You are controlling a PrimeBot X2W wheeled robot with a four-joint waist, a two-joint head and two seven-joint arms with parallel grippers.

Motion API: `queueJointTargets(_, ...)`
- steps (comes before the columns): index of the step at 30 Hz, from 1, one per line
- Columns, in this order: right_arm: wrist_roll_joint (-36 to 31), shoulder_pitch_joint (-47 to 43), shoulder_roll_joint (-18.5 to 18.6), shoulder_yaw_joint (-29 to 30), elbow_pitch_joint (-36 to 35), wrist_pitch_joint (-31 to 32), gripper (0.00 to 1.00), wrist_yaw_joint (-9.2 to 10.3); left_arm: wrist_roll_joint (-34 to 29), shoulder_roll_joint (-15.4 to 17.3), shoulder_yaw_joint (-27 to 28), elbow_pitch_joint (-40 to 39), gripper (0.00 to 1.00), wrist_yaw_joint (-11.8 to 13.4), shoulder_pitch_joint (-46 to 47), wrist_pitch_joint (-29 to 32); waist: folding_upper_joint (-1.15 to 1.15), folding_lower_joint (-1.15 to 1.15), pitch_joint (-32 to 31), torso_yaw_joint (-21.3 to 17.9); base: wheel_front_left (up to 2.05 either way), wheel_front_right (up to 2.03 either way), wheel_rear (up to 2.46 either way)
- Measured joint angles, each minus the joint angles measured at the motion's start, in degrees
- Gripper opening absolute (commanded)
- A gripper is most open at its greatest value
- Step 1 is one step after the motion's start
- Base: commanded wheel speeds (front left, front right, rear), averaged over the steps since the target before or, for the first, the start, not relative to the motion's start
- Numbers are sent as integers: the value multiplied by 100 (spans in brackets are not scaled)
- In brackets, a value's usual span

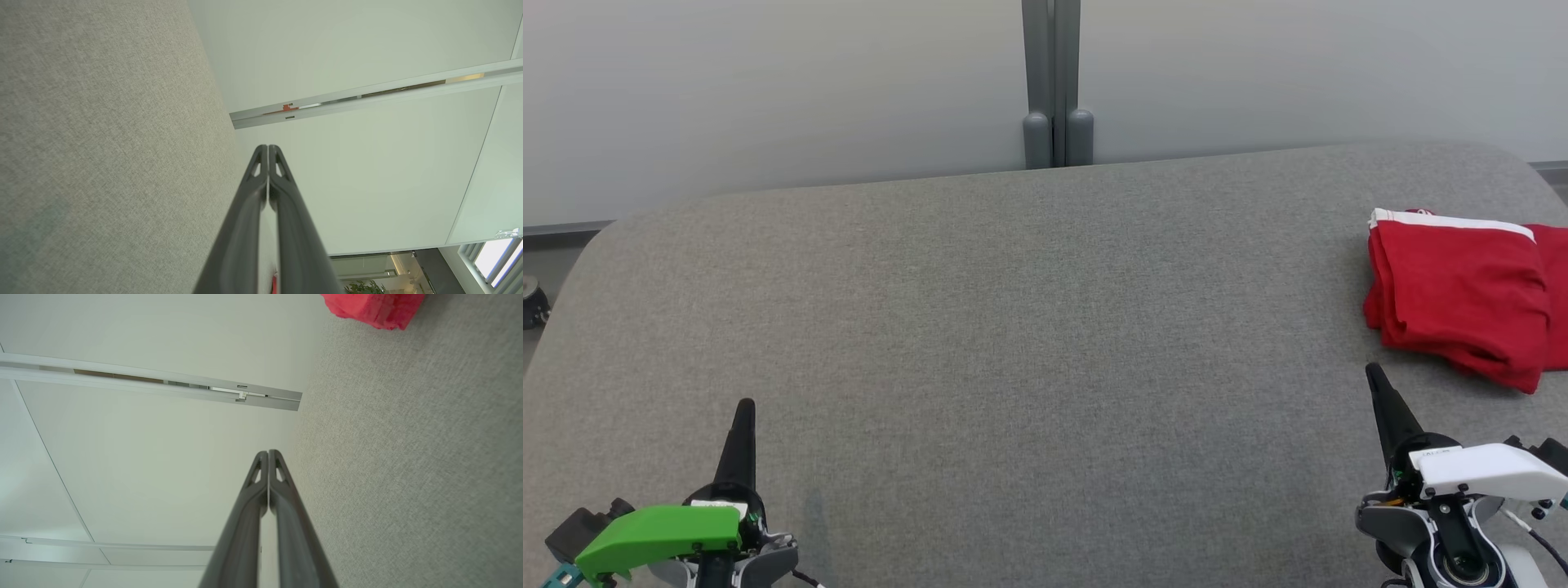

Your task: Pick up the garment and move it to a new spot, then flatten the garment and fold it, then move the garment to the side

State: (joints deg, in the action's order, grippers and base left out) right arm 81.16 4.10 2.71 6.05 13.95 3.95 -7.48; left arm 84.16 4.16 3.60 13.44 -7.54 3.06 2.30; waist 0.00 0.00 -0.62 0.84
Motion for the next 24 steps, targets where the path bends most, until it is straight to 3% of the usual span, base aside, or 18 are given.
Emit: queueJointTargets(24,1057,186,4,45,5,254,0,0,905,-8,116,48,0,0,241,277,0,0,76,-80,0,0,0)
